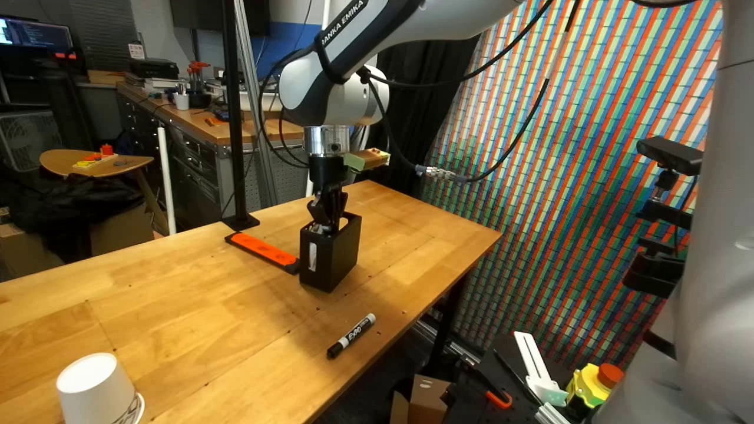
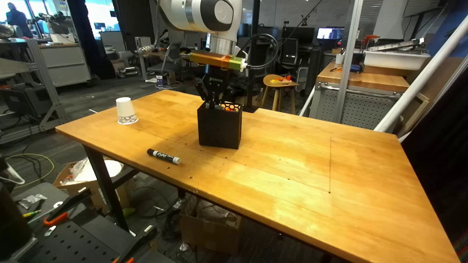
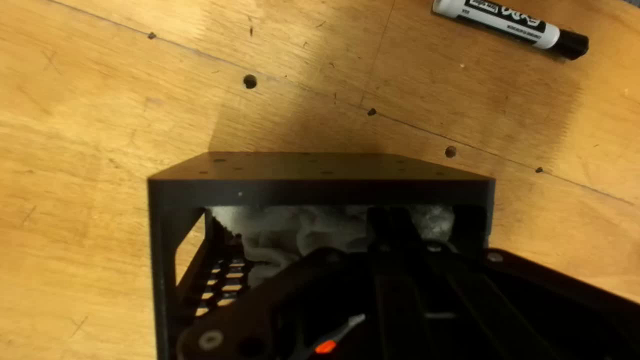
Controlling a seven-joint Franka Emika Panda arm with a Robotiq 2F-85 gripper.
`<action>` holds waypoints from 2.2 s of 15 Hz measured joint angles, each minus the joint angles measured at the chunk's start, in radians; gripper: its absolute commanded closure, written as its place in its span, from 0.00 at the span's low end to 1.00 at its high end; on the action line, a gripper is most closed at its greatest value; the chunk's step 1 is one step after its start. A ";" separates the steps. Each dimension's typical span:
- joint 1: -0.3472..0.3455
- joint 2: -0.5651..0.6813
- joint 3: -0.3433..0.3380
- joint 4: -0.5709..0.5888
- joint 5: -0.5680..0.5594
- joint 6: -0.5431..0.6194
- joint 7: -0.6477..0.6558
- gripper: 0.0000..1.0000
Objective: Put the towel in the black box
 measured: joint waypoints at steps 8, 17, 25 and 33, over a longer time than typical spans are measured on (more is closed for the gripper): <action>-0.017 0.096 0.004 0.046 0.063 0.000 -0.017 0.97; -0.047 0.138 0.009 0.075 0.127 -0.017 -0.038 0.97; -0.073 0.095 0.004 0.108 0.128 -0.027 -0.038 0.69; -0.073 0.058 0.003 0.117 0.128 -0.044 -0.037 0.51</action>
